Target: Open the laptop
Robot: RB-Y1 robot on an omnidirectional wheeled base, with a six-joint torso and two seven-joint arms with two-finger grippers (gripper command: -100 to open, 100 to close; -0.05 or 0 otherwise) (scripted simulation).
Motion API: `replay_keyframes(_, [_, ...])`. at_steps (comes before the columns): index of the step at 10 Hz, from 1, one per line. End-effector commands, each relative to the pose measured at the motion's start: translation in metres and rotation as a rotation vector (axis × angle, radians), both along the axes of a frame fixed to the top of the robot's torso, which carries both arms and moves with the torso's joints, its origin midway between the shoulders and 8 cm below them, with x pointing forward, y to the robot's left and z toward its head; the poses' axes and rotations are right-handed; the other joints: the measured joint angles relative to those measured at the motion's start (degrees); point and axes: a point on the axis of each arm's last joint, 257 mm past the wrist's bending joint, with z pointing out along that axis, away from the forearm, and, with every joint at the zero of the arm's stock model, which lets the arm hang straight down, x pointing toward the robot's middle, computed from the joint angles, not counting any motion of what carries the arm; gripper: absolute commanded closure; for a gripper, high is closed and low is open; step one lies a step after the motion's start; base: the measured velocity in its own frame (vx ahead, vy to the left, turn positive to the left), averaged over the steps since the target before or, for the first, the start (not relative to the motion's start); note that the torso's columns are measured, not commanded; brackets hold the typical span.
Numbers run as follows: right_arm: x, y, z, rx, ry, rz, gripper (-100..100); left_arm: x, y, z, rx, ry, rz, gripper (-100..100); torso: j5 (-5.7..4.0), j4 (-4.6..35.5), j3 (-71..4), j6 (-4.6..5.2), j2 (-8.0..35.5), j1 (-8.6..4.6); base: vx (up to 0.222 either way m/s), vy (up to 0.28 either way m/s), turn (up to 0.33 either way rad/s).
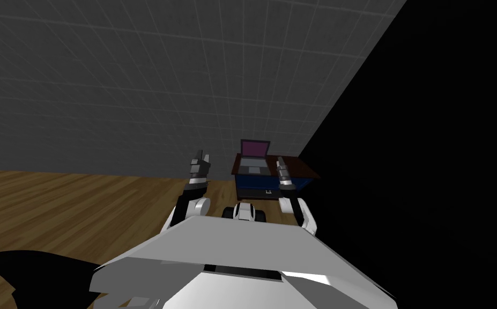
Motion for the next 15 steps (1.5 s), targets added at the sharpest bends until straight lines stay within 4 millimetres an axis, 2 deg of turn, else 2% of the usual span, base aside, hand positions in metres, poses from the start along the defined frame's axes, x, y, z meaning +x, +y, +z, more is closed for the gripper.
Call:
replay_keyframes(1, [0.017,0.011,-0.004,-0.112,-0.007,-0.013,-100,0.0,0.0,0.0,0.0,0.0,0.0,0,-0.01,0.0,0.0,0.01,0.0,-0.05,-0.039,0.07,0.01])
replay_keyframes(2, [0.018,0.012,-0.003,-0.129,-0.01,-0.015,-100,0.0,0.0,0.0,0.0,0.0,0.0,0,0.0,0.0,0.0,0.0,0.0,0.0,-0.032,0.062,0.006])
replay_keyframes(3, [0.029,0.018,-0.007,-0.189,-0.012,-0.024,-100,0.0,0.0,0.0,0.0,0.0,0.0,0,0.0,0.0,0.0,0.01,0.0,-0.01,-0.041,0.065,0.01])
replay_keyframes(6, [0.043,0.028,-0.009,-0.294,-0.025,-0.039,-100,0.0,0.0,0.0,0.0,0.0,0.0,0,0.01,0.0,0.0,0.0,0.0,0.05,-0.024,0.069,0.008])
replay_keyframes(11, [0.082,0.044,-0.018,-0.523,-0.042,-0.085,-100,0.0,0.0,0.0,0.0,0.0,0.0,0,0.0,0.0,0.0,0.01,0.0,-0.02,-0.034,0.069,0.009])
replay_keyframes(12, [0.084,0.047,-0.017,-0.553,-0.05,-0.088,-100,0.0,0.0,0.0,0.0,0.0,0.0,0,0.02,0.0,0.0,0.0,-0.1,0.07,-0.018,0.082,0.004])
replay_keyframes(13, [0.096,0.048,-0.021,-0.607,-0.048,-0.104,-100,0.0,0.0,0.0,0.0,0.0,0.0,0,0.01,0.0,0.0,0.01,0.0,0.01,-0.028,0.091,0.008])
replay_keyframes(15, [0.099,0.052,-0.02,-0.647,-0.058,-0.11,-100,0.0,0.0,0.0,0.0,0.0,0.0,0,-0.01,0.0,0.0,0.01,0.0,-0.06,-0.019,0.05,0.002])
